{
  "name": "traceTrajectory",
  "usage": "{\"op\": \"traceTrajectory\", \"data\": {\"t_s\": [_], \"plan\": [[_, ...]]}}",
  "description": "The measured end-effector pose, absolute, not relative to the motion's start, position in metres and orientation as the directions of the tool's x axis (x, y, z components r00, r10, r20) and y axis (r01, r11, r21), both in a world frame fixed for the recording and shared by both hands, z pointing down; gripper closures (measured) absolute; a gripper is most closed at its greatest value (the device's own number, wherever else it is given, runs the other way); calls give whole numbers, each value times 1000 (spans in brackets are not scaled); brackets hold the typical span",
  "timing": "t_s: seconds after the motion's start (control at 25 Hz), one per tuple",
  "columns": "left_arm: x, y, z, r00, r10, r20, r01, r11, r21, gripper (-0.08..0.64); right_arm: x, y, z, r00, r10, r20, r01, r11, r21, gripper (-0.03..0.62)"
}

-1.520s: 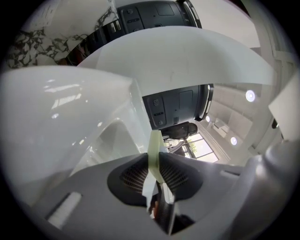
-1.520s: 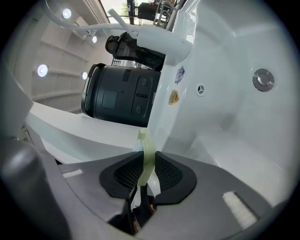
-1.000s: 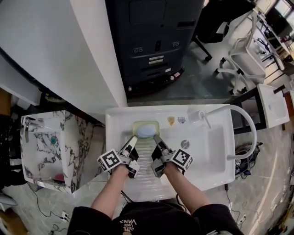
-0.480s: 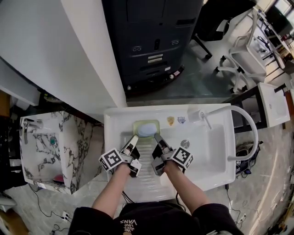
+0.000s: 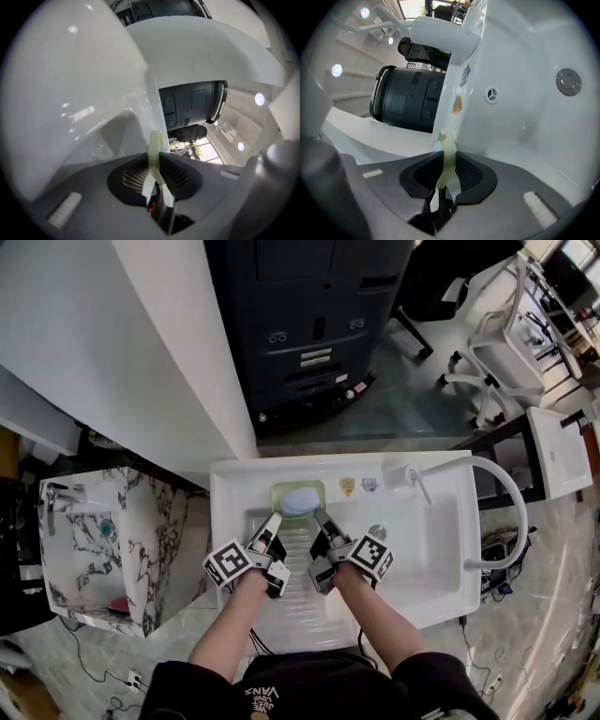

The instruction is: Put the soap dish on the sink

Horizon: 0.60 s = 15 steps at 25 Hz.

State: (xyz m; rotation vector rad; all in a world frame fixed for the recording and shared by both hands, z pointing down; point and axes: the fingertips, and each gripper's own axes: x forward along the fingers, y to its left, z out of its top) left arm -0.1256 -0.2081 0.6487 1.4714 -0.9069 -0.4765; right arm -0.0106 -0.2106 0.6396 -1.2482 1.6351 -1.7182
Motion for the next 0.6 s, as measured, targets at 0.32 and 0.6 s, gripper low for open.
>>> {"op": "traceTrajectory", "data": {"t_s": [0.32,0.6], "plan": [[-126,-215,646,581,-785,215,-252,77,965,436,-12,-219,639,-491,-820,294,-271,-177,-946,514],[-126,-219,640,581,-796,171,-219,50,974,436,-12,-223,635,-492,-825,278,-271,-158,-949,509]]}}
